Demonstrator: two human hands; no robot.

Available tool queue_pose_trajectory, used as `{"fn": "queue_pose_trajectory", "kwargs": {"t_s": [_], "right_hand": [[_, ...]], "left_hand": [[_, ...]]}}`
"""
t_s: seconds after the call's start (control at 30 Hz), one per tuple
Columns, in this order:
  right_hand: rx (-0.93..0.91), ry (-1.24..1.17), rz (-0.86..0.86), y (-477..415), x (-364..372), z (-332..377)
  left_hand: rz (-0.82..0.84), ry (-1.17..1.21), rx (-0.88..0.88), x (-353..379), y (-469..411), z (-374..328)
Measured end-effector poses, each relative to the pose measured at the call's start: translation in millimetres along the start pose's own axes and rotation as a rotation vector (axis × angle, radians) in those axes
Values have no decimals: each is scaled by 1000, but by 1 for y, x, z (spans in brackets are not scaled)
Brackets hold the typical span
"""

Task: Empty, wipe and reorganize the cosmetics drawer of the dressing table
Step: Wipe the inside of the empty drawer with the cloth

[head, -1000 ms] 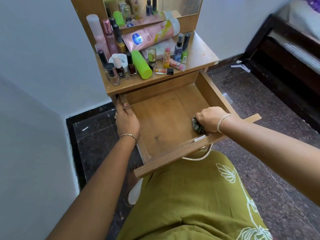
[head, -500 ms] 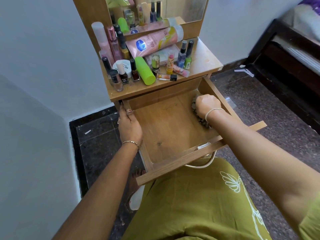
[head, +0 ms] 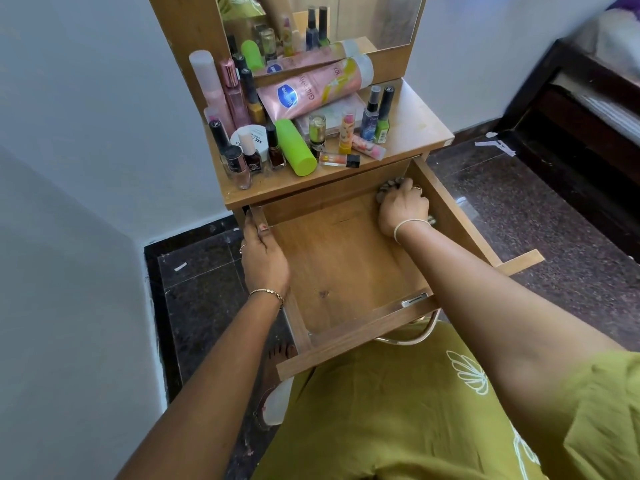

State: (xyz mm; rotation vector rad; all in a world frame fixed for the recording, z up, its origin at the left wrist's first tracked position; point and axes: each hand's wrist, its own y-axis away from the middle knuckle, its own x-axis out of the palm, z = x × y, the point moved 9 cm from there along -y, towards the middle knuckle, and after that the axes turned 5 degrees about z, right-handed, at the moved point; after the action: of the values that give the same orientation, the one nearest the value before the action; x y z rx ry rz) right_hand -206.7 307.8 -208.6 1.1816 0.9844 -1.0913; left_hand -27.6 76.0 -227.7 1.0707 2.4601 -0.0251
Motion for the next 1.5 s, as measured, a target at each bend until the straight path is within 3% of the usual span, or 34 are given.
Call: {"fn": "queue_pose_trajectory", "kwargs": {"t_s": [0.1,0.23,0.43,0.5,0.6,0.73,0.87,0.93,1.0,1.23,1.33,1.5], "right_hand": [[48,-37,27,9,5,10],[67,-325,60,29,12,42],[-317,-467,296,85,34,145],[-342,-584,344,95,38,158],[-212,-773,272,87,37,141],[118,-977,142,58,33,90],[343,-1215,-120,26,5,22],[337,-1114,-230,17,-13,2],[301,-992,-224,14,-17,2],[154,-815,75,39,17,57],[-56,-696,152,60,27,90],[-598,-325,296,95,44,156]], "left_hand": [[-4,0,-2,0,1,-1],[-5,4,0,0,0,0],[10,21,9,0,-2,0],[12,36,16,0,-1,-1],[7,27,28,-1,-3,-1],[4,17,8,-1,-3,1],[-4,18,-13,0,0,1],[-13,17,-17,0,1,2],[-9,17,-20,0,0,2],[-16,1,-24,0,-1,3],[-15,-1,-19,-1,-2,4],[-18,0,-11,0,-2,4]]}}
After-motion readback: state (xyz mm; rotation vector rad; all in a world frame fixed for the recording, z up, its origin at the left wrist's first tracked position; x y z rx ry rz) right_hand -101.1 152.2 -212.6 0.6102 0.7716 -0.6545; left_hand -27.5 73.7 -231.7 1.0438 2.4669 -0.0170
